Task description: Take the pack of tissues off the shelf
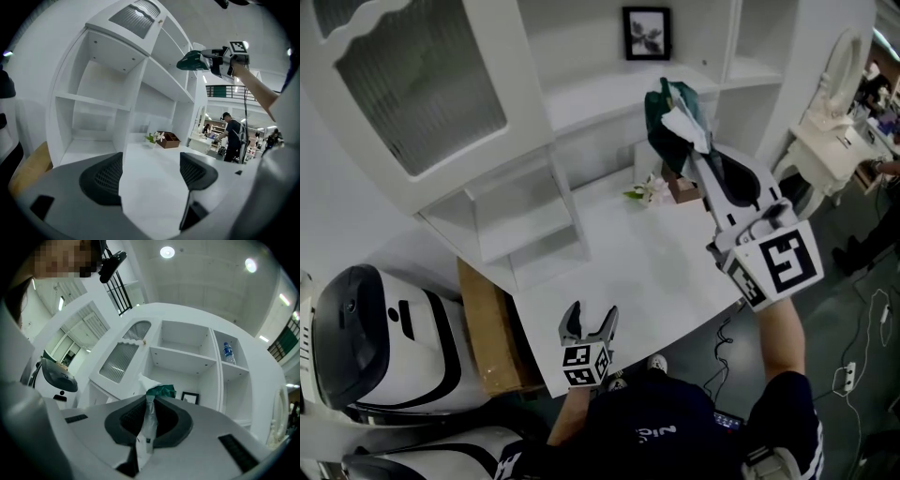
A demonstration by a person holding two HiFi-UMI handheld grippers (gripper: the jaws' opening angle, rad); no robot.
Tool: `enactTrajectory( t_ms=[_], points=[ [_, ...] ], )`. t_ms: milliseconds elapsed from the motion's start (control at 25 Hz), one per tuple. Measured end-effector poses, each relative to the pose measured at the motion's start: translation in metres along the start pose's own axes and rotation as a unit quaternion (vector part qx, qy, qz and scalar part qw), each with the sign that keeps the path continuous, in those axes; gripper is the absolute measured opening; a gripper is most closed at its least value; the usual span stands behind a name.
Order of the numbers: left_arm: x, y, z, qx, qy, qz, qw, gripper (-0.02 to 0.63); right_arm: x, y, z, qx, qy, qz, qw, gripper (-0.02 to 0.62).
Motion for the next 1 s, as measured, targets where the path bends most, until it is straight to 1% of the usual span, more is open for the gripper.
enactTrajectory(
  t_ms=[200,320,640,840,1000],
  points=[
    [-0.008,-0.002,-0.005,-0.017,0.002,0.012,0.9998,0.380,-0.017,-0.019,0.016,-0.014,-0.017,0.022,1.000,0.021],
    [-0.012,-0.004,-0.006,-0.022,-0.001,0.014,0.9997,0.380,-0.030,-0.027,0.029,-0.011,-0.021,0.039,0.999,0.021],
    [-0.008,-0.004,-0.008,-0.030,0.004,0.005,0.9995,0.380,-0.076,-0.048,0.063,-0.008,0.026,0.070,0.997,0.021],
    [-0.007,-0.003,-0.010,-0.035,-0.003,-0.001,0.9994,0.380,-0.107,-0.063,0.081,-0.010,0.061,0.083,0.995,0.021],
    [-0.010,-0.003,-0.011,-0.038,-0.004,-0.001,0.9993,0.380,-0.136,-0.075,0.101,-0.003,0.083,0.096,0.992,0.020]
  ],
)
Point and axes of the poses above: the fingertips, and each gripper's own axes: y forward along the fingers, z to its left, x out of its top, the point moved 2 cm from there along -y, backward along the fingers, and after that the axes turned 13 degrees about -y, right-handed, at the moved point
